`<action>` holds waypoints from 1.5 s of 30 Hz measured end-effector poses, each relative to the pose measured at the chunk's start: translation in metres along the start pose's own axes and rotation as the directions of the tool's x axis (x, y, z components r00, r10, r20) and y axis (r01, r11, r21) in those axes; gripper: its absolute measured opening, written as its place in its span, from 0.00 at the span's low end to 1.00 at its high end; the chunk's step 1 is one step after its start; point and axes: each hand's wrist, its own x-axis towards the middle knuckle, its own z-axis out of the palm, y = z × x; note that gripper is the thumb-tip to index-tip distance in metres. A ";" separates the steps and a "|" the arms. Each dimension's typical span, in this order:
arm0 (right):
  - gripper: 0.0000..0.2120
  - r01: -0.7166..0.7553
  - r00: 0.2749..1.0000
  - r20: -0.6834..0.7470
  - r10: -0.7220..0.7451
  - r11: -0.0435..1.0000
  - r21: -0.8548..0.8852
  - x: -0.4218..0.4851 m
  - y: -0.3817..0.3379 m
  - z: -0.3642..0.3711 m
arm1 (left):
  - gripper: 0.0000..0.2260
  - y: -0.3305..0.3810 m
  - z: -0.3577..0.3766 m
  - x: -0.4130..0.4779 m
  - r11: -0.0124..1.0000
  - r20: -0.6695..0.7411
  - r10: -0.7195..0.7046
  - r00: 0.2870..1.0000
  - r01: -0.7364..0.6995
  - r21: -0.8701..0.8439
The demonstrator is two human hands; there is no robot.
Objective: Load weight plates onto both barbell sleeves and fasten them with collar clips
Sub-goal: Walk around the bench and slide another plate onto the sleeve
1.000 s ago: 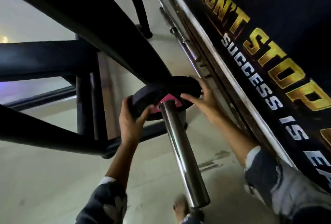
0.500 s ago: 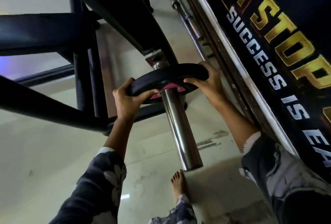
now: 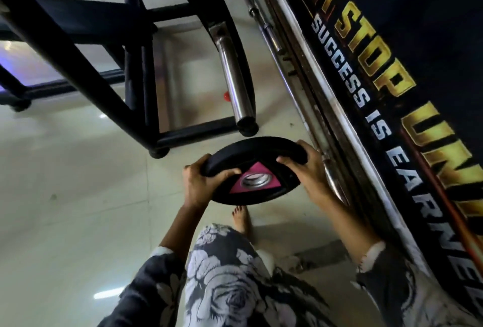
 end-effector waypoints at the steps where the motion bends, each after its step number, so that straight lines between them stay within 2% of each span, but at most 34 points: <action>1: 0.14 0.010 1.000 0.005 -0.010 1.000 0.006 -0.020 -0.012 0.000 | 0.19 0.010 -0.010 -0.021 1.000 -0.018 0.011 1.000 -0.011 -0.017; 7: 0.10 0.156 0.987 0.038 -0.158 0.986 0.050 -0.111 -0.110 0.023 | 0.14 0.079 -0.104 -0.109 0.998 -0.192 0.035 0.981 -0.043 -0.040; 11: 0.22 0.291 0.954 0.053 -0.296 0.953 0.088 -0.159 -0.179 0.065 | 0.20 0.126 -0.188 -0.151 0.997 -0.318 0.069 0.946 -0.073 -0.003; 13: 0.22 0.346 0.930 0.074 -0.359 0.926 0.151 -0.178 -0.213 0.093 | 0.22 0.146 -0.234 -0.169 0.995 -0.395 0.094 0.914 -0.095 0.017; 17: 0.15 0.446 0.874 0.128 -0.469 0.878 0.174 -0.212 -0.277 0.161 | 0.16 0.168 -0.326 -0.199 0.987 -0.489 0.152 0.859 -0.158 0.029; 22: 0.20 0.533 0.821 0.133 -0.555 0.829 0.170 -0.248 -0.334 0.259 | 0.22 0.167 -0.437 -0.220 0.976 -0.568 0.212 0.795 -0.200 0.085; 26: 0.28 0.575 0.797 0.092 -0.597 0.797 0.184 -0.265 -0.364 0.328 | 0.24 0.159 -0.514 -0.214 0.961 -0.564 0.274 0.779 -0.239 0.137; 28: 0.26 0.578 0.804 0.046 -0.593 0.797 0.177 -0.269 -0.377 0.353 | 0.25 0.155 -0.544 -0.203 0.953 -0.537 0.300 0.788 -0.275 0.129; 31: 0.18 0.598 0.800 -0.062 -0.597 0.787 0.152 -0.268 -0.389 0.374 | 0.23 0.156 -0.568 -0.181 0.942 -0.489 0.327 0.808 -0.317 0.107; 36: 0.15 0.638 0.765 -0.198 -0.612 0.762 0.110 -0.259 -0.407 0.378 | 0.21 0.157 -0.582 -0.142 0.925 -0.418 0.357 0.835 -0.379 0.034; 42: 0.15 0.624 0.766 -0.237 -0.598 0.780 0.047 -0.250 -0.415 0.375 | 0.29 0.153 -0.583 -0.110 0.899 -0.353 0.424 0.834 -0.433 0.055; 45: 0.09 0.612 0.771 -0.242 -0.589 0.790 0.027 -0.251 -0.409 0.380 | 0.29 0.143 -0.585 -0.102 0.901 -0.322 0.421 0.848 -0.432 0.039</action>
